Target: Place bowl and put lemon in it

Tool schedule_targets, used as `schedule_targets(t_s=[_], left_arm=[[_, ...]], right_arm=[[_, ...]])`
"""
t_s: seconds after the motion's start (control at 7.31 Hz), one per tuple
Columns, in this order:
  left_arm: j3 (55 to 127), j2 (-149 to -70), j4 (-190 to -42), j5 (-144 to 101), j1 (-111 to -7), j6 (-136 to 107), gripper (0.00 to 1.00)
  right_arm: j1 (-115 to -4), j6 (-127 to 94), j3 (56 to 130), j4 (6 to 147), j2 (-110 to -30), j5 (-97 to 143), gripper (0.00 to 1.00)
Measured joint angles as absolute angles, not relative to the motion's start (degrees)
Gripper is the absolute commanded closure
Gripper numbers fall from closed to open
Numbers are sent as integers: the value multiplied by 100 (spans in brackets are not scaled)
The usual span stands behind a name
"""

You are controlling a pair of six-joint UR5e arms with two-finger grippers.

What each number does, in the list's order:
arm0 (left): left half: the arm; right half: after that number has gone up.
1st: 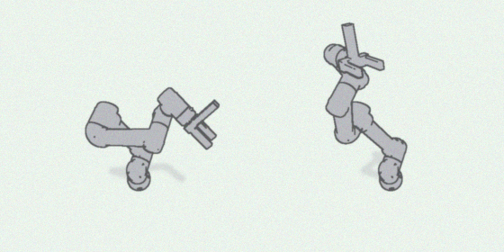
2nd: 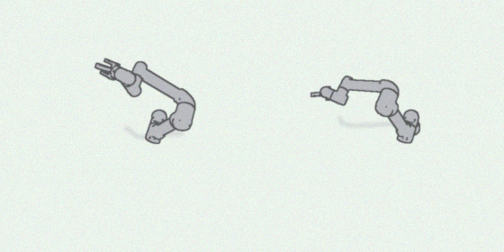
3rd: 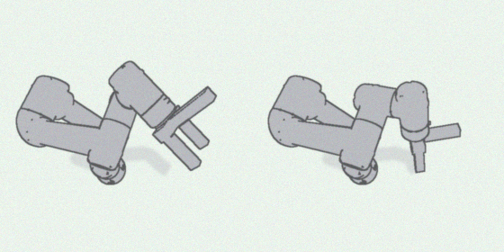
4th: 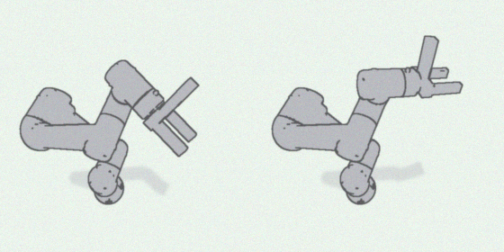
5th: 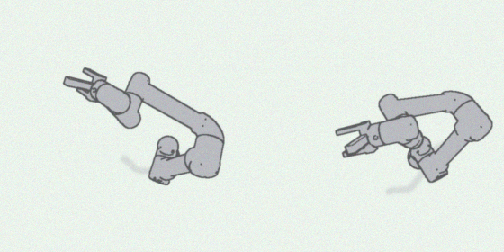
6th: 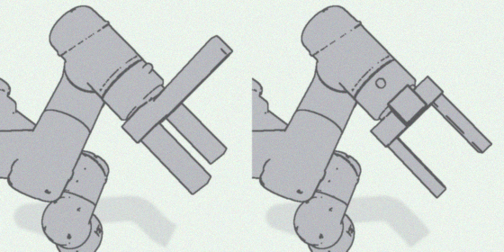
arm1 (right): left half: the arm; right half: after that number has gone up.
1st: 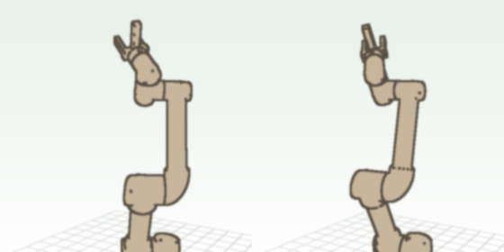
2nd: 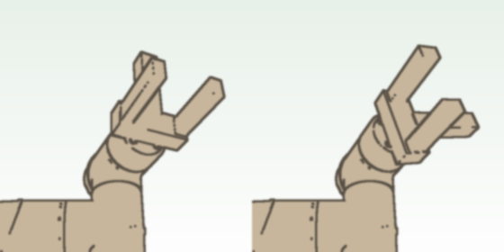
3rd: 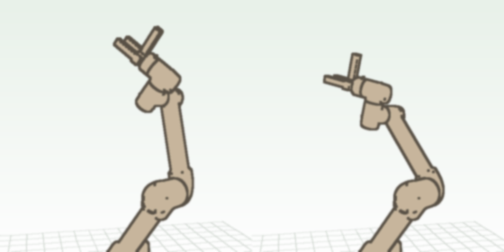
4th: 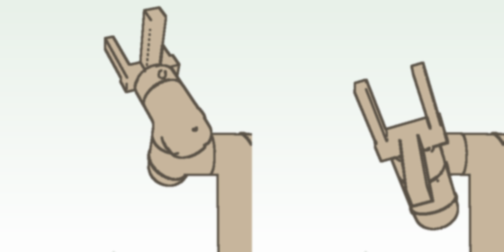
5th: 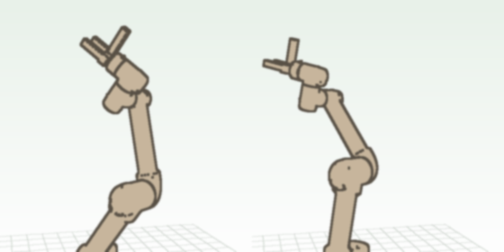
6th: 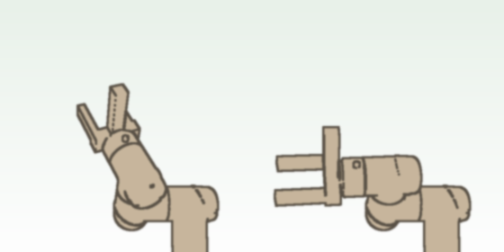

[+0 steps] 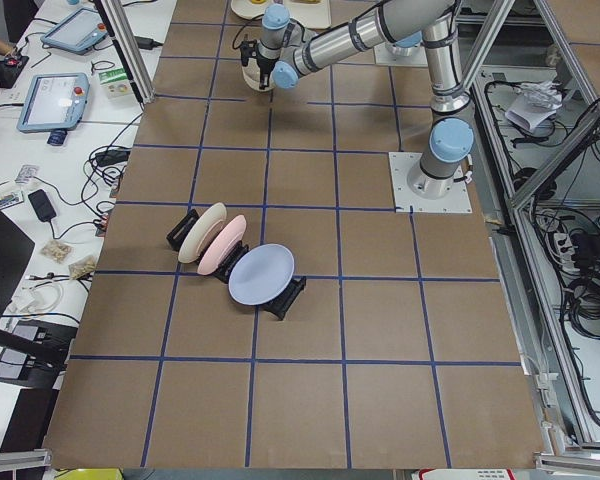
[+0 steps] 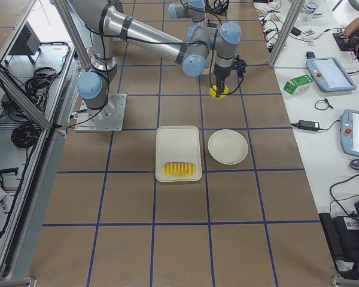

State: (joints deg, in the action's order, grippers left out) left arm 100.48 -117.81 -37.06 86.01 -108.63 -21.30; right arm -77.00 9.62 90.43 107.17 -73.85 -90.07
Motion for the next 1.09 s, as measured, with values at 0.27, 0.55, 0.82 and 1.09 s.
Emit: schedule_targets(t_s=[0.27,0.55,0.82,1.09], left_arm=[[10253,-11750,-3767,8767,-10658,-1754,97],[10449,-11686,-3773,8732,-10620,-1749,0],[10422,-11655,-3812,8711,-10604,-1705,0],[10385,-11517,-3925,8710,-10594,-1697,0]], right_arm=[[-7860,695,9039,10592,-7449,-8806,100],[-8007,432,9036,10482,-7502,-8638,100],[-8346,-16,8976,10425,-7518,-8610,100],[-8635,-427,8723,10271,-7496,-8609,100]])
